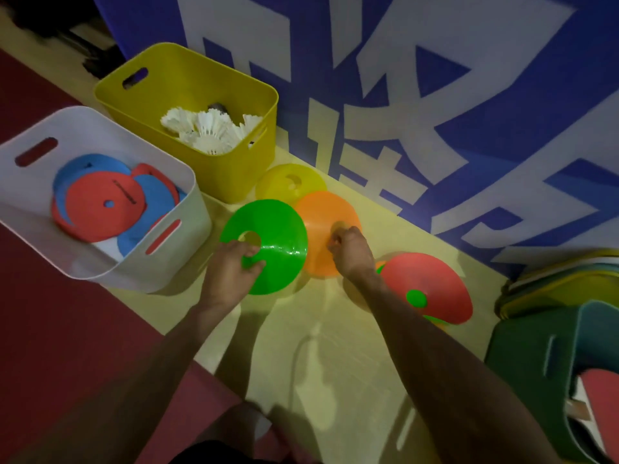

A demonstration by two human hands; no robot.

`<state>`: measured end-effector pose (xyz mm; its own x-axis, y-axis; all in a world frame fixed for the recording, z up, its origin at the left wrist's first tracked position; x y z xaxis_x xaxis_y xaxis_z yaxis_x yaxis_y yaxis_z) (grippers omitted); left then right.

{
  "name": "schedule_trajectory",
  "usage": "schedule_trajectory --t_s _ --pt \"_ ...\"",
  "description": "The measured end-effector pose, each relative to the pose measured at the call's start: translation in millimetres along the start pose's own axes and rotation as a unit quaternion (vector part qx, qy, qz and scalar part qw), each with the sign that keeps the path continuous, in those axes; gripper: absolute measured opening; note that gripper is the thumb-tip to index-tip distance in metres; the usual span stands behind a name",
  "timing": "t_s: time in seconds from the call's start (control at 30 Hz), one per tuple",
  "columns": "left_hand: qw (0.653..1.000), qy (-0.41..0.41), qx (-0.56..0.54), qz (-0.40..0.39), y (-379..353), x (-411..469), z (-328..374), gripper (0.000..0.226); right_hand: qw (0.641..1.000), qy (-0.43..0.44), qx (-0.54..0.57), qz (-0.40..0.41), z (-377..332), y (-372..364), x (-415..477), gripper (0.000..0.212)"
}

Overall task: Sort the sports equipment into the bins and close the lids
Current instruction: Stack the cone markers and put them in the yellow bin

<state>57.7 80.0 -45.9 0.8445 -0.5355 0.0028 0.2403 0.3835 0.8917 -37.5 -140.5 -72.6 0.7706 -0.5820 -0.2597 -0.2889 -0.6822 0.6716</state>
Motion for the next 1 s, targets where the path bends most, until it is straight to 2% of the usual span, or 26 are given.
schedule_trajectory --t_s 0.1,0.3,0.43,0.53,0.63,0.77,1.0 --pt "1.0 0.001 -0.028 0.015 19 0 15 0.016 0.999 0.04 0.031 0.017 -31 23 -14 0.021" --pt "0.99 -0.04 -0.078 0.111 67 -34 82 0.017 0.989 0.106 0.072 0.076 -68 99 -76 0.022" --pt "0.981 -0.107 -0.084 0.137 86 -66 140 0.018 0.979 0.126 0.079 0.141 -62 162 -133 0.022" --pt "0.975 -0.143 -0.104 0.136 92 -101 189 0.018 0.976 0.11 0.053 0.181 -38 209 -180 0.016" --pt "0.965 -0.213 -0.115 0.104 88 -143 245 0.016 0.97 0.099 0.031 0.221 -7 250 -235 0.02" --pt "0.951 -0.283 -0.125 0.016 67 -205 313 0.016 0.962 0.058 0.018 0.267 47 289 -312 0.023" --pt "0.906 -0.389 -0.124 -0.112 21 -296 387 0.015 0.966 -0.067 0.003 0.249 142 322 -430 0.037"
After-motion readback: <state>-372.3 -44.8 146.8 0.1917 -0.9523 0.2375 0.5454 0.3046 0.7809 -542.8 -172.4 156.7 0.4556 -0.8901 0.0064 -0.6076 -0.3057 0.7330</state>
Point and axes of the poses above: each hand's wrist, its own x-axis towards the middle knuckle, its own y-axis out of the back of the hand, z = x × y, the point moved 7 cm from there along x, towards the middle knuckle, and after that the axes turned 13 degrees about x, right-handed, at the moved point
